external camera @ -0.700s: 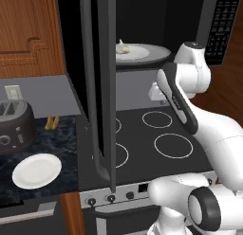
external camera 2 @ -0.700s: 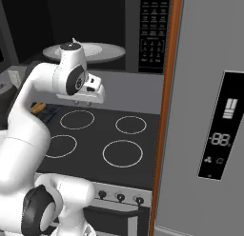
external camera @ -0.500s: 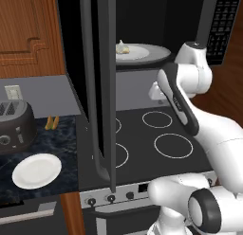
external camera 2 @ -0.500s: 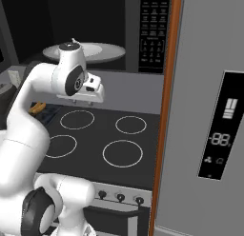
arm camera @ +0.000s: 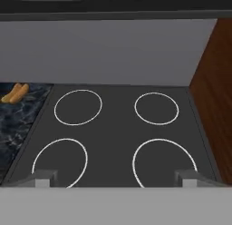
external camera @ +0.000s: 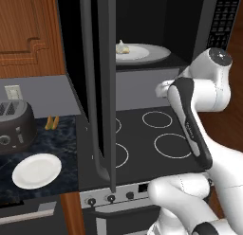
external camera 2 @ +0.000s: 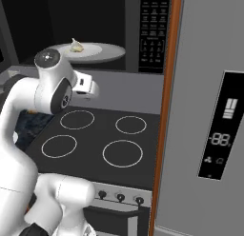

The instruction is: Pick the garlic from the microwave and place it on plate located on the counter.

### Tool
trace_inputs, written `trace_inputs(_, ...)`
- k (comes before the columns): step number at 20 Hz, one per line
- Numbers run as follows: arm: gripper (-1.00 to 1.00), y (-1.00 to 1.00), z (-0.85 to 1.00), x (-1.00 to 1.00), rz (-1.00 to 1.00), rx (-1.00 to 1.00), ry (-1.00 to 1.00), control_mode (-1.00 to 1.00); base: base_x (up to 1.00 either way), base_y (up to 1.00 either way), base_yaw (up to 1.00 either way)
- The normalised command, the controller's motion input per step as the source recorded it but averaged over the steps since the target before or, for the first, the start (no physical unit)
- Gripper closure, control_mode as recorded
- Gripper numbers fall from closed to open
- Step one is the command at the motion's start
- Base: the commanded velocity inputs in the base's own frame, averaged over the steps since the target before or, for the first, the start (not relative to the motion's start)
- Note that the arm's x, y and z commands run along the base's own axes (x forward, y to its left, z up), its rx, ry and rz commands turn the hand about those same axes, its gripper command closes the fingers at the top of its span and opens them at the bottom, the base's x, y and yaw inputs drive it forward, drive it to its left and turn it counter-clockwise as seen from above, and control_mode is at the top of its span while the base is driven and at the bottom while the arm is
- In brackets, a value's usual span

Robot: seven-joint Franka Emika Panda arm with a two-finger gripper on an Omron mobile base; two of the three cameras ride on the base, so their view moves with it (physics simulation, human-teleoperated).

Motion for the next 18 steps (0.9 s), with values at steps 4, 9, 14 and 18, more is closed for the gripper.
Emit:
trace_inputs(4, -1.00, 0.24, 0.56, -0.16, 0.00, 0.00, -0.44, -1.00, 0.00, 0.00, 0.00)
trace_inputs(9, -1.00, 0.27, 0.54, 0.00, 0.00, 0.00, -0.30, -1.00, 0.00, 0.00, 0.00)
trace_inputs(14, -1.00, 0.22, 0.64, 0.00, 0.00, 0.00, -0.10, -1.00, 0.00, 0.00, 0.00)
trace_inputs(18, -1.00, 0.33, 0.61, 0.00, 0.02, 0.00, 0.00, -1.00, 0.00, 0.00, 0.00)
